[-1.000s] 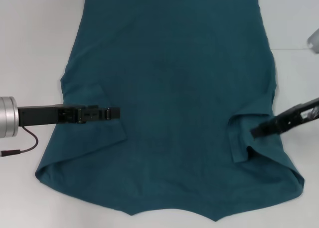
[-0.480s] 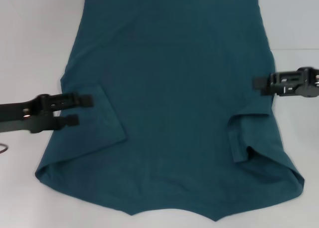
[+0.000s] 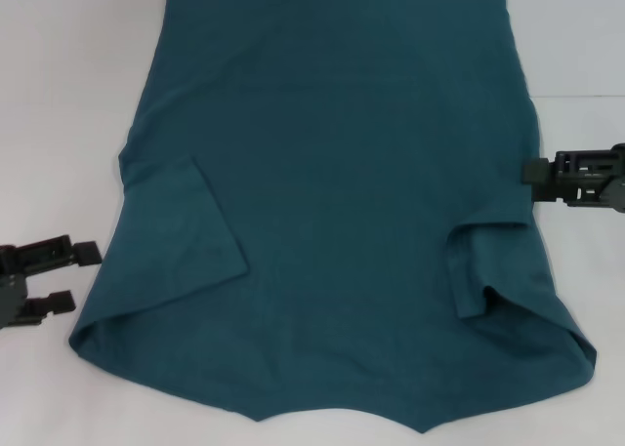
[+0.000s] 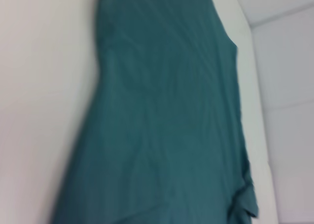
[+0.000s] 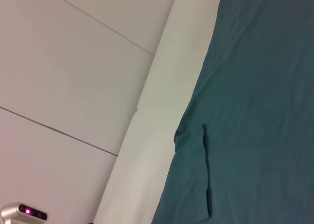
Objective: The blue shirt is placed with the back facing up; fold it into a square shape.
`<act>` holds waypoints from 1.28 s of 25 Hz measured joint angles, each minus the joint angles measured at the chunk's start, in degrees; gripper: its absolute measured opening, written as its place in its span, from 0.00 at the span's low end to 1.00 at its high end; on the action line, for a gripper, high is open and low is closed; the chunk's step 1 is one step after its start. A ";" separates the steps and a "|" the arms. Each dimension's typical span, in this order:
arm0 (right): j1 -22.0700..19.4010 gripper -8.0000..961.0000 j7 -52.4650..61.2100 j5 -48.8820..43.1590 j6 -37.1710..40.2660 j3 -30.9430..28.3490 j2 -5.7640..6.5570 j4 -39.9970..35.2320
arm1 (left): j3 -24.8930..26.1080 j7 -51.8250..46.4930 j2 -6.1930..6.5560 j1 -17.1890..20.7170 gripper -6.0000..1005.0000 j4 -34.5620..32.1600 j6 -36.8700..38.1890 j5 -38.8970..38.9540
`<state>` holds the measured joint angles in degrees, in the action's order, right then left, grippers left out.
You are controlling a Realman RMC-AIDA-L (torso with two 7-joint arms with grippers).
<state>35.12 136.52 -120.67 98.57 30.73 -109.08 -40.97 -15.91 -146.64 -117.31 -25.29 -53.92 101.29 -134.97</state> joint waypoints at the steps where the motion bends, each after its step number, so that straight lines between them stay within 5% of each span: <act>1: -0.08 0.66 -0.01 0.00 0.00 -0.01 0.01 0.00 | 0.27 -0.01 -0.06 0.32 0.96 0.00 -0.33 -0.34; 32: -0.58 0.65 -0.65 -0.45 -2.18 0.99 0.14 0.09 | -4.01 3.34 -1.35 0.06 0.96 3.60 -13.39 -6.10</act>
<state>34.54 135.88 -121.12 96.39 31.73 -108.94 -40.88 -19.92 -143.30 -118.66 -25.23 -50.33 87.90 -141.07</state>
